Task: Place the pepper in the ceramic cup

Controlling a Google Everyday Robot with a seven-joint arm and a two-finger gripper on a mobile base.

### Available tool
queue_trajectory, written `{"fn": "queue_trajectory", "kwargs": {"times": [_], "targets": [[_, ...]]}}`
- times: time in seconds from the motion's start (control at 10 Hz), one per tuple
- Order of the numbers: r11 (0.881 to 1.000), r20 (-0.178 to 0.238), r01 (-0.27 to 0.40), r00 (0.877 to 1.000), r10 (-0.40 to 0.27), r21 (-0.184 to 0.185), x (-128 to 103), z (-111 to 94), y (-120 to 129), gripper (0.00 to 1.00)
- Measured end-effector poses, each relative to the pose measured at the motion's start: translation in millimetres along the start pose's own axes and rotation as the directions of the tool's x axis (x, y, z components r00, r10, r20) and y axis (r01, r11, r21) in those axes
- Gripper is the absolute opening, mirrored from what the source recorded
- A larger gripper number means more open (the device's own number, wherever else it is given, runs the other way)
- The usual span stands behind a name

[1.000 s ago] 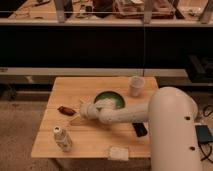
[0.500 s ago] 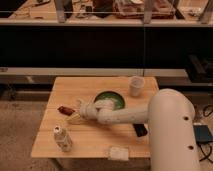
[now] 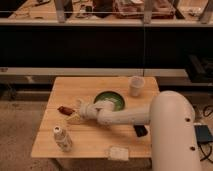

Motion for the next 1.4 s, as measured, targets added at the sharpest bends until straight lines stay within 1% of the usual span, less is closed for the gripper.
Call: {"fn": "queue_trajectory", "kwargs": {"times": [0.1,0.2,0.3,0.4,0.5,0.8,1.2,1.4], "targets": [[1.0,-0.004,-0.002,1.0,0.002,0.0,0,0,0,0.8],[1.0,-0.006,-0.002,1.0,0.002,0.001,1,1,-2,0.77],[1.0,-0.007,-0.002,1.0,0.002,0.003,1,1,-3,0.71],[1.0,-0.008,0.0,1.0,0.0,0.006,2,2,-4,0.62],[1.0,-0.007,0.002,1.0,-0.002,0.01,2,4,-6,0.57],[1.0,0.004,0.022,1.0,-0.022,0.022,2,7,-12,0.57],[0.998,0.04,0.048,0.998,-0.049,0.038,-5,8,-17,0.57],[0.998,0.047,0.05,0.998,-0.052,0.039,-6,7,-17,0.56]]}}
